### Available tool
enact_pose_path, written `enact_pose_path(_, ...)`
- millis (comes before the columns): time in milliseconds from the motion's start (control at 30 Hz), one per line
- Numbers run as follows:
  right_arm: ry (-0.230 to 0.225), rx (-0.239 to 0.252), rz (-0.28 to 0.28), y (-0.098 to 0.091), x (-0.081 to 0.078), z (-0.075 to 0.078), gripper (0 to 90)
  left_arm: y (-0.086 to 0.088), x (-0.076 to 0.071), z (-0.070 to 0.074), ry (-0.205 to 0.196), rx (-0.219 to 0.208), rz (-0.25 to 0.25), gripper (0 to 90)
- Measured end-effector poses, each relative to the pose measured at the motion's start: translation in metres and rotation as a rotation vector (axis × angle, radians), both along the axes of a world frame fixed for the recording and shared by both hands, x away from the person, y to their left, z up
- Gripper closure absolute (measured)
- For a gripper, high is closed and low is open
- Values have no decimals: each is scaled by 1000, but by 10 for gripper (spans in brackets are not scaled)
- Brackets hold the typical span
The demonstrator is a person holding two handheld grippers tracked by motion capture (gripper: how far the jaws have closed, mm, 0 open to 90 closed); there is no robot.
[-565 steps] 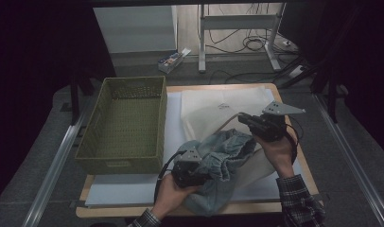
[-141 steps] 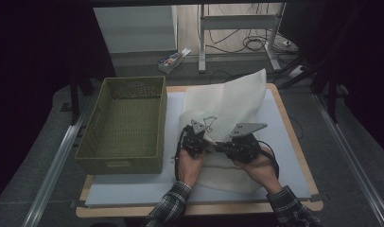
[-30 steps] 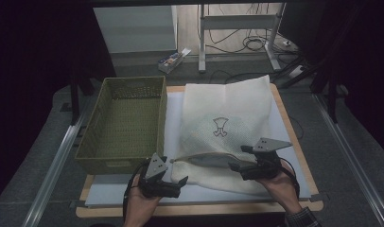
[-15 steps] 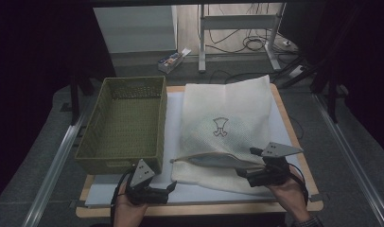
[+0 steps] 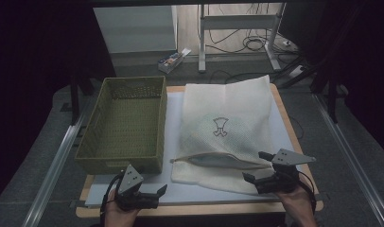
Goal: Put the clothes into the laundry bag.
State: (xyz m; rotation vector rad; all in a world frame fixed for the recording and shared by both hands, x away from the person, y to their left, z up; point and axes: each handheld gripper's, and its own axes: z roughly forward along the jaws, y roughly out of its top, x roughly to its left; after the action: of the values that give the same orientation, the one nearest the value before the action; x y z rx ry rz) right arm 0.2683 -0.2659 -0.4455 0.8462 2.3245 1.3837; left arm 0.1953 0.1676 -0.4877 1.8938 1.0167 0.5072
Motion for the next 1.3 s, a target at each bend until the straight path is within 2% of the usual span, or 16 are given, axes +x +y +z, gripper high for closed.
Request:
enact_pose_path(600,-4,-6,-65,-29,-14,-9,24,21,-13,-11,9,15,51,30)
enact_pose_path(867,-11,-33,-94,-39,-18,-20,11,30,-15,-19,13,32,76,28)
enact_pose_path(1033,2,-35,-101,-44,-19,-29,5,34,-15,-24,21,31,86,25)
enact_pose_path(1167,15,-42,-106,-48,-19,-36,3,36,-14,-28,44,36,88,22)
enact_pose_path(1300,39,-43,-115,-52,-18,-42,2,38,-11,-33,90,20,78,18)
